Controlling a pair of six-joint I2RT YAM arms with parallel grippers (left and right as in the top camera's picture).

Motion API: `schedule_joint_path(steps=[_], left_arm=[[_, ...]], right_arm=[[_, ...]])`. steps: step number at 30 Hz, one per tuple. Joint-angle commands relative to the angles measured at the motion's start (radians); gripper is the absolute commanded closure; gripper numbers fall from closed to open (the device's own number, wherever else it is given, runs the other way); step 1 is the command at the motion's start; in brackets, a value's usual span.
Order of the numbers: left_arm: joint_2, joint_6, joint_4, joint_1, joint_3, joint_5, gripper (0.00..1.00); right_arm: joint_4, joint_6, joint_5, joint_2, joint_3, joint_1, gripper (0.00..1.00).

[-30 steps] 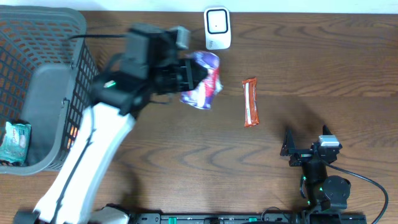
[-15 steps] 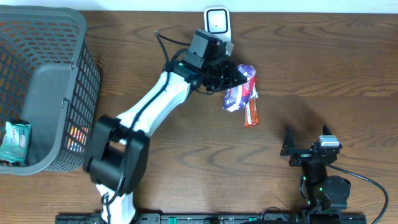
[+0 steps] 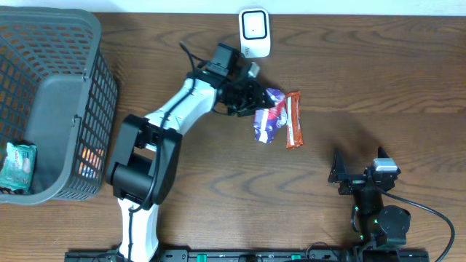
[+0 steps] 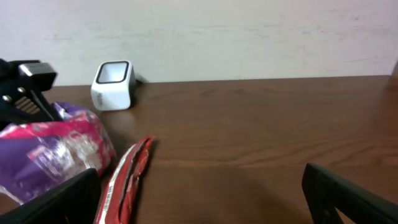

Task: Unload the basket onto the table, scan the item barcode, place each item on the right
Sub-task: 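Carry the purple pack to the table beside the orange bar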

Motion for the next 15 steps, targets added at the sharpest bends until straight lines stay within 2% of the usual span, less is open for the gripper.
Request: schedule_joint_path(steps=[1,4,8,9,12,15], left_arm=[[-0.028,0.059,-0.054,0.067,-0.002,-0.078,0.44],[-0.066,0.083,-0.097,0.108,-0.001,-0.168,0.35],[-0.165,0.128,-0.135,0.143,0.0,-0.323,0.09],[-0.203,0.14,-0.145,0.15,0.001,-0.381,0.06],[-0.312,0.197,-0.166,0.156,0.001,-0.541,0.04],[-0.395,0.261,-0.201,0.153,0.001,-0.617,0.03]], right_arm=[[-0.004,-0.015,0.001,-0.006,-0.001,-0.004,0.01],[-0.004,-0.015,0.001,-0.006,-0.001,-0.004,0.01],[-0.004,-0.015,0.001,-0.006,-0.001,-0.004,0.01],[-0.004,-0.015,0.001,-0.006,-0.001,-0.004,0.01],[-0.004,-0.015,0.001,-0.006,-0.001,-0.004,0.01],[-0.004,-0.015,0.001,-0.006,-0.001,-0.004,0.01]])
